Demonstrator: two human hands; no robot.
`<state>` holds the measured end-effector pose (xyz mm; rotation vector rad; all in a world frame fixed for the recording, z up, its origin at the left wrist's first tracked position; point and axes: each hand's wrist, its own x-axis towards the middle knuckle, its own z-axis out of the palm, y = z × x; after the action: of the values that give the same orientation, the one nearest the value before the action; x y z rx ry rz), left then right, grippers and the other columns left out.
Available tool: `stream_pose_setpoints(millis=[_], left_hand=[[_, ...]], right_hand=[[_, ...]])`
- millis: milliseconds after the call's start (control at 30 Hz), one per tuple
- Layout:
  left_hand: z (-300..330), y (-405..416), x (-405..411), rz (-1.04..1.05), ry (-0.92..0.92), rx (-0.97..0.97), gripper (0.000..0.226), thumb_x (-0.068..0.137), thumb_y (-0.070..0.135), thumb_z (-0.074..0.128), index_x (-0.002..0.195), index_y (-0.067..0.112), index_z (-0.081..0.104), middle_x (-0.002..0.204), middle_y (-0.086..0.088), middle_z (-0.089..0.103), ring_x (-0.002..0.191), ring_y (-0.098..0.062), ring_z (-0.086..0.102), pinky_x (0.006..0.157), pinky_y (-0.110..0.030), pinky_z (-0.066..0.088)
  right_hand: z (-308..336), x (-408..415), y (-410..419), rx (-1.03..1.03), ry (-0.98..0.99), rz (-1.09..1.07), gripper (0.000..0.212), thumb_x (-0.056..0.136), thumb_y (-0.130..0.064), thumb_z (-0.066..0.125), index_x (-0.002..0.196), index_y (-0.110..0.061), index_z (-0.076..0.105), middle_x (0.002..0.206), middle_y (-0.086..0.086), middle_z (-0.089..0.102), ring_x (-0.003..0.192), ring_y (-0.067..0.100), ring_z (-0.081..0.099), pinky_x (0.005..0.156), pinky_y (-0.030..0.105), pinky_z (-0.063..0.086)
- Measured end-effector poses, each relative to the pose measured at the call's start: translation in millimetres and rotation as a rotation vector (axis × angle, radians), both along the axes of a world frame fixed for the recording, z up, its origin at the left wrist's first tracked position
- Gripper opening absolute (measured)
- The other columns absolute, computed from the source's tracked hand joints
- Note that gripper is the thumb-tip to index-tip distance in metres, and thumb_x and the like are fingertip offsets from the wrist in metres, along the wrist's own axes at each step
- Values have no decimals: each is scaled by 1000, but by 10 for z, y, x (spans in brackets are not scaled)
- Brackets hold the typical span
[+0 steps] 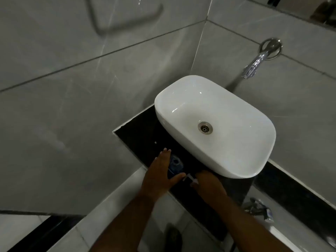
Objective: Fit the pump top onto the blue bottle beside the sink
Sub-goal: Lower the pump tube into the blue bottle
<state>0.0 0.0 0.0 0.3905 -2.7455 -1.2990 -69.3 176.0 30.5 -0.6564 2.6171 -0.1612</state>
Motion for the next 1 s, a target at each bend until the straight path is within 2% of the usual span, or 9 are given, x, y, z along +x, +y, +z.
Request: stream_pose_setpoints(millis=[167,300,400,500,567,667,833,933,1000], left_hand=[[-29,18,-1,11,53,-37,100,76,67,61,150,14,20,157,-9,25,145,-23,18,118,-42,22],[-48,-23,3,-4,102,-201,104,75,79,46,150,11,20,158,-12,20,146,-25,12,116,-39,13],[-37,-68,-14,-21,96,-299,106,75,83,38,149,11,20,158,-14,19,145,-27,11,115,-43,15],[-33,-84,-18,-28,80,-311,105,76,85,34,149,11,21,157,-15,22,145,-28,15,116,-46,19],[-48,-74,-14,-25,72,-293,104,77,85,33,149,11,21,157,-14,23,145,-28,16,116,-47,21],[-74,-68,1,-25,83,-274,102,77,84,36,150,14,17,157,-14,24,145,-28,18,115,-46,22],[-79,-65,-1,-23,83,-260,103,76,83,39,149,12,20,155,-16,27,144,-30,20,114,-49,25],[-104,-69,1,-24,80,-264,103,76,85,35,150,15,15,157,-14,22,145,-28,16,115,-47,20],[-123,-73,-4,-23,80,-271,103,76,87,32,149,19,8,158,-11,16,146,-27,13,116,-46,16]], right_hand=[[50,-51,-74,18,-50,-17,23,91,-20,59,101,0,65,112,18,64,102,31,63,83,34,50],[315,-84,-145,-295,-37,-122,22,87,-12,64,68,-2,58,70,7,62,67,19,58,62,30,45],[591,-23,-137,-451,155,-171,26,82,-18,68,61,-8,56,56,-6,53,52,11,48,52,20,35],[833,5,-134,-540,298,-235,25,81,-21,68,62,-7,60,58,1,61,55,17,57,53,22,41],[1011,-8,-183,-669,374,-289,11,78,-14,75,75,-6,69,68,-3,64,60,11,58,62,5,43],[1244,-20,-302,-780,431,-286,24,74,-8,82,95,-2,73,81,-2,64,67,1,58,67,-9,38],[1351,76,-482,-899,404,-185,26,78,-11,78,103,-5,72,90,-1,66,78,-13,62,69,-6,44],[1239,112,-556,-911,347,-188,26,80,-14,77,104,-9,71,91,-5,67,83,-1,66,73,3,51],[1141,115,-579,-888,343,-184,24,80,-14,76,104,-10,72,92,-6,67,81,3,65,75,1,49]])
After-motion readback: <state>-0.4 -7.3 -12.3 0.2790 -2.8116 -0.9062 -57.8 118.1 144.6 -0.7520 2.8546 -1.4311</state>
